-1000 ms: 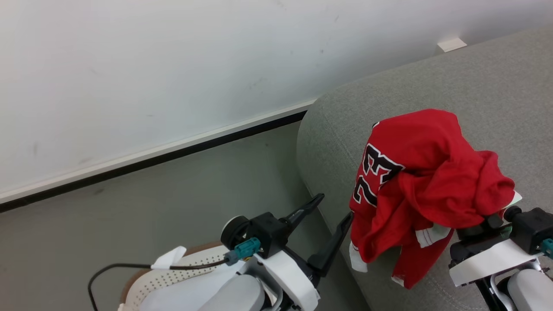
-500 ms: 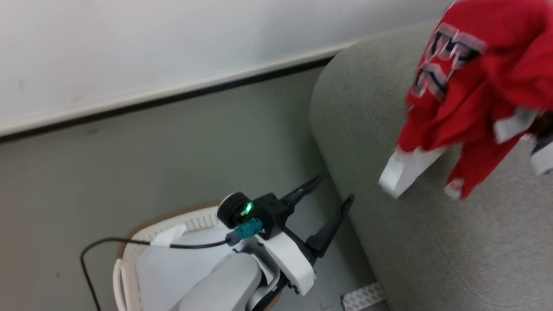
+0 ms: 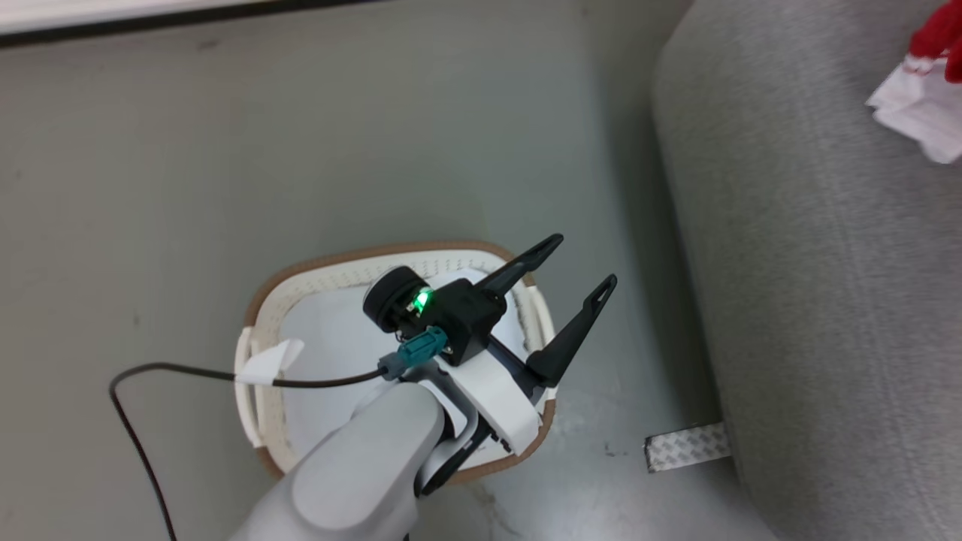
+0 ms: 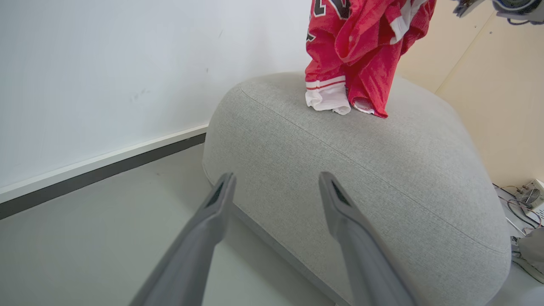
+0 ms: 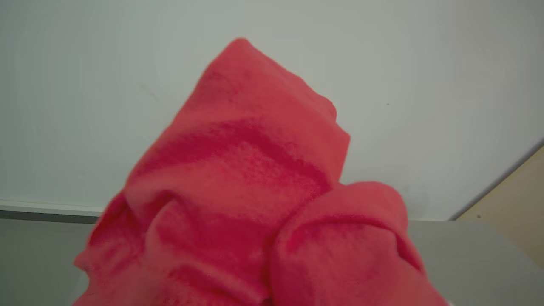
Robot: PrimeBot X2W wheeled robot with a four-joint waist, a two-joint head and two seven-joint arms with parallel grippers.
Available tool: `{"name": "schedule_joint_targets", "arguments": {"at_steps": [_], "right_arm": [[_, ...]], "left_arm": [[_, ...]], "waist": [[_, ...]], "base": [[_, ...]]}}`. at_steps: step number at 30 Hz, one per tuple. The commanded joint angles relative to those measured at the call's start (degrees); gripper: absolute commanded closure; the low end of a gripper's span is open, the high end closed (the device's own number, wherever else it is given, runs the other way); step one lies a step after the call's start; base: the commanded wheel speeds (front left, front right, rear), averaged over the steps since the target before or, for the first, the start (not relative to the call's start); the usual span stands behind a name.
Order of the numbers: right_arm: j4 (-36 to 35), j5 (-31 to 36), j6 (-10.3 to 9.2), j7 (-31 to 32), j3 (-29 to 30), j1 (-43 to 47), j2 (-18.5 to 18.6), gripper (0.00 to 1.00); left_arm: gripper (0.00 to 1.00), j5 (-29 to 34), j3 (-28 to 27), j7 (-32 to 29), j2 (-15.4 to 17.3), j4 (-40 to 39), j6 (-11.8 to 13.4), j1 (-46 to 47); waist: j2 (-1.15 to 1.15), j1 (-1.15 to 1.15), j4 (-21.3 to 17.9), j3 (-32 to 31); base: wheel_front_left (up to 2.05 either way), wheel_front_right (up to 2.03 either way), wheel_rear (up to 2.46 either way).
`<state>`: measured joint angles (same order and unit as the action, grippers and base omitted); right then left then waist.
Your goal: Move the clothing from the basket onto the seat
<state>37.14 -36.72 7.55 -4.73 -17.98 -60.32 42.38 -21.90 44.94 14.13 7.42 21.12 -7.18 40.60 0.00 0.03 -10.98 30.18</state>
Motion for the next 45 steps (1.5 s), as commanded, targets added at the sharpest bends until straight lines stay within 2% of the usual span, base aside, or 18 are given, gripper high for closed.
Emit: {"name": "schedule_joint_targets", "arguments": {"at_steps": [1, 4, 9, 12, 13, 14, 15, 16, 18, 24, 29, 33, 38, 45], "right_arm": [[1.4, -0.2, -0.12, 0.7, -0.3, -1.0, 0.6, 1.00], [6.7, -1.0, -0.12, 5.1, -2.4, -1.1, 0.1, 1.00], [15.2, -5.0, -0.12, 16.0, -5.0, -0.1, -0.8, 1.00], [16.8, -6.7, -0.12, 18.1, -7.0, -0.2, -0.2, 1.00], [17.4, -6.9, -0.12, 18.0, -7.2, -0.4, -0.2, 0.76], [17.8, -7.0, -0.12, 17.8, -7.6, -0.6, -0.5, 0.48], [18.1, -7.0, -0.12, 17.7, -8.0, -0.7, -1.0, 0.33], [18.1, -7.0, -0.12, 17.7, -8.0, -0.7, -1.0, 0.33], [18.5, -7.3, -0.12, 17.3, -8.8, -0.4, -1.4, 0.00], [18.2, -8.7, -0.12, 18.8, -12.4, 2.5, -2.4, 0.00], [14.9, -9.6, -0.12, 20.2, -16.3, 6.0, -0.4, 0.00], [9.3, -10.5, -0.12, 18.8, -18.1, 8.1, 1.8, 0.00], [2.9, -11.4, -0.12, 12.6, -16.4, 11.0, 1.7, 0.00], [-4.6, -9.1, -0.12, 0.7, -12.1, 18.9, -2.4, 0.00]], "left_arm": [[0.00, 0.7, -0.2, 0.0, 0.3, -0.4, 0.2, 0.9], [0.00, 0.7, -0.3, 0.1, 0.3, -0.5, 0.3, 1.5], [0.00, 0.7, -0.4, 0.4, 0.4, -0.2, 0.4, 2.2], [0.00, 0.4, -0.7, 0.6, 0.5, 0.1, 0.6, 2.0], [0.00, 0.3, -0.9, 0.6, 0.5, 0.3, 0.6, 1.9], [0.00, 0.1, -0.9, 0.6, 0.5, 0.4, 0.7, 1.8], [0.00, 0.1, -0.9, 0.7, 0.5, 0.6, 0.7, 1.7], [0.00, 0.1, -0.9, 0.7, 0.5, 0.6, 0.7, 1.7], [0.00, 0.0, -0.9, 0.8, 0.2, 1.0, 0.8, 1.2], [0.00, -1.3, -1.9, 1.0, 0.1, 2.6, 1.2, -1.1], [0.00, -2.6, -3.9, 1.0, 0.3, 3.6, 1.9, -3.9], [0.00, -4.3, -7.4, 1.0, 1.0, 3.0, 2.5, -7.5], [0.00, -5.3, -12.6, 1.1, 3.3, 1.6, 4.0, -11.0], [0.00, -5.7, -20.1, 1.0, 6.1, -0.9, 6.4, -17.2]], "waist": [[0.00, -0.03, 2.8, 3.1], [0.00, -0.03, 3.8, 4.3], [0.00, -0.03, 4.8, 5.0], [0.00, -0.03, 4.9, 4.4], [0.00, -0.03, 4.8, 4.1], [0.00, -0.03, 4.7, 3.8], [0.00, -0.03, 4.5, 3.3], [0.00, -0.03, 4.5, 3.3], [0.00, -0.03, 4.2, 2.0], [0.00, -0.03, 3.4, -4.2], [0.00, -0.03, 3.6, -11.7], [0.00, -0.03, 4.3, -17.5], [0.00, -0.03, 5.8, -22.8], [0.00, -0.03, 7.7, -27.7]], "base": [[0.00, 0.00, 0.00], [0.00, 0.00, 0.00], [0.00, 0.00, 0.00], [0.00, 0.00, 0.00], [0.00, 0.00, 0.00], [0.00, 0.00, 0.00], [0.00, 0.00, 0.00], [0.00, 0.00, 0.00], [0.00, 0.00, 0.00], [0.00, 0.00, 0.00], [0.00, 0.00, 0.00], [0.00, 0.00, 0.00], [0.00, 0.00, 0.00], [0.00, 0.00, 0.00]]}}
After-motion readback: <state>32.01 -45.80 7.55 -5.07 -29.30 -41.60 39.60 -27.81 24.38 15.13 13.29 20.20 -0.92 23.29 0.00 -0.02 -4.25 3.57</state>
